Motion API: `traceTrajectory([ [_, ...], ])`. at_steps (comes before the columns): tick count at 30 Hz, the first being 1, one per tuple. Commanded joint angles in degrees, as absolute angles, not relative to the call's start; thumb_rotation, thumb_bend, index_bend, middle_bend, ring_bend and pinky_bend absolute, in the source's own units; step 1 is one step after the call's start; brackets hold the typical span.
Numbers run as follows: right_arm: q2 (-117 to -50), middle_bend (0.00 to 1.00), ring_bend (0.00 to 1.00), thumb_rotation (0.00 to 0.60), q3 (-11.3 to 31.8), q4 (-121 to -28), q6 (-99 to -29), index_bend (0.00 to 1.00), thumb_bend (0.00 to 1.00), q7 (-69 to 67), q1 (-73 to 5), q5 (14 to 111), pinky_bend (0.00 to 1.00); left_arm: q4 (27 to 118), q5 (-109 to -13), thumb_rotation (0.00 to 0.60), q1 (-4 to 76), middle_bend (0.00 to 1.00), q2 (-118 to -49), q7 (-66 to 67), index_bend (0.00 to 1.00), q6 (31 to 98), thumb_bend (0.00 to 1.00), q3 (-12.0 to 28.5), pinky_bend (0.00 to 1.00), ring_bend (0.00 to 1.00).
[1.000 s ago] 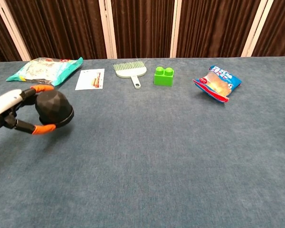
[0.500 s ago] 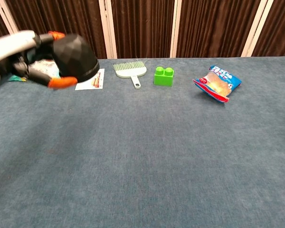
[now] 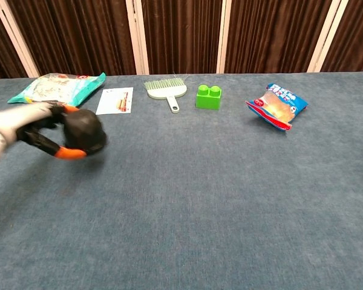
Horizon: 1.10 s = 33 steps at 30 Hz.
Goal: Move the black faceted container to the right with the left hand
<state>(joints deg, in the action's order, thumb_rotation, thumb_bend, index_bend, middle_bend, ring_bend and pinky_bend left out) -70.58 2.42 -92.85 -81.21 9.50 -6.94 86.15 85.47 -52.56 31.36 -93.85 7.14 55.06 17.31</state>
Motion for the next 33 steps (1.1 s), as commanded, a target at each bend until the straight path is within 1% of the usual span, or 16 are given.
traceTrajectory([
  [1, -70.32, 0.0, 0.01, 0.6, 2.47, -92.85, -81.08, 0.0, 0.21, 9.09, -6.94, 85.95, 0.0, 92.11, -53.85, 0.6, 36.39, 0.33, -96.7, 11.55, 0.15, 58.21, 0.53, 19.87, 0.0, 0.0],
  [4, -70.29, 0.0, 0.01, 0.6, 2.71, -92.67, -80.84, 0.0, 0.21, 8.66, -7.1, 85.62, 0.0, 100.48, -55.15, 0.6, 37.21, 0.33, -95.85, 15.79, 0.15, 62.51, 0.53, 21.36, 0.0, 0.0],
  [5, -70.25, 0.0, 0.01, 0.6, 2.68, -92.66, -80.87, 0.0, 0.21, 8.45, -7.1, 85.7, 0.0, 104.64, -55.63, 0.6, 37.24, 0.34, -95.0, 17.89, 0.15, 64.66, 0.53, 21.92, 0.0, 0.0],
  [8, -70.0, 0.0, 0.01, 0.6, 2.5, -92.85, -81.26, 0.0, 0.21, 7.96, -6.94, 86.17, 0.0, 112.31, -57.61, 0.6, 36.46, 0.34, -92.76, 21.42, 0.15, 69.37, 0.53, 22.71, 0.0, 0.0],
  [11, -69.79, 0.0, 0.01, 0.6, 2.28, -93.09, -81.84, 0.0, 0.21, 7.54, -6.75, 86.89, 0.0, 119.27, -59.31, 0.6, 33.96, 0.34, -89.25, 21.45, 0.15, 73.06, 0.53, 22.79, 0.0, 0.0],
  [13, -69.7, 0.0, 0.01, 0.6, 2.21, -93.23, -81.97, 0.0, 0.21, 7.31, -6.74, 87.17, 0.0, 120.58, -60.81, 0.6, 31.96, 0.34, -86.9, 20.41, 0.15, 74.72, 0.53, 22.07, 0.0, 0.0],
  [15, -69.62, 0.0, 0.01, 0.6, 2.2, -93.31, -82.01, 0.0, 0.21, 7.14, -6.75, 87.27, 0.0, 118.73, -61.94, 0.6, 30.02, 0.34, -84.97, 19.54, 0.15, 75.73, 0.53, 20.33, 0.0, 0.0],
  [17, -69.59, 0.0, 0.01, 0.6, 2.27, -93.31, -81.95, 0.0, 0.21, 7.08, -6.78, 87.14, 0.0, 113.27, -60.63, 0.6, 28.25, 0.34, -84.24, 16.1, 0.15, 74.34, 0.53, 17.8, 0.0, 0.0],
  [19, -69.61, 0.0, 0.01, 0.6, 2.26, -93.44, -81.87, 0.0, 0.21, 7.2, -6.81, 87.12, 0.0, 108.9, -58.03, 0.6, 27.81, 0.34, -84.62, 12.81, 0.16, 71.76, 0.53, 16.93, 0.0, 0.0],
  [21, -69.65, 0.0, 0.01, 0.6, 2.19, -93.67, -81.85, 0.0, 0.21, 7.6, -6.84, 87.22, 0.0, 101.64, -55.06, 0.6, 28.11, 0.34, -86.34, 8.46, 0.16, 67.63, 0.53, 16.5, 0.0, 0.0],
  [24, -69.71, 0.0, 0.01, 0.6, 2.15, -94.07, -81.75, 0.0, 0.21, 8.1, -6.91, 87.25, 0.0, 93.46, -54.95, 0.6, 29.82, 0.34, -89.77, 4.61, 0.16, 62.61, 0.53, 15.88, 0.0, 0.0],
  [27, -69.78, 0.0, 0.01, 0.6, 2.52, -93.87, -81.18, 0.0, 0.21, 8.38, -7.26, 86.63, 0.0, 91.59, -57.11, 0.6, 31.14, 0.34, -91.51, 3.6, 0.15, 61.57, 0.53, 15.91, 0.0, 0.0],
  [30, -69.67, 0.0, 0.01, 0.6, 2.96, -93.69, -80.88, 0.0, 0.21, 8.09, -7.44, 85.9, 0.0, 92.18, -59.36, 0.6, 31.91, 0.34, -92.19, 5.08, 0.15, 63.03, 0.53, 15.93, 0.0, 0.0],
  [33, -69.6, 0.0, 0.01, 0.6, 2.23, -93.8, -81.76, 0.0, 0.21, 7.98, -6.73, 86.63, 0.0, 93.3, -59.59, 0.6, 31.85, 0.34, -92.18, 6.58, 0.14, 64.17, 0.53, 15.67, 0.0, 0.0],
])
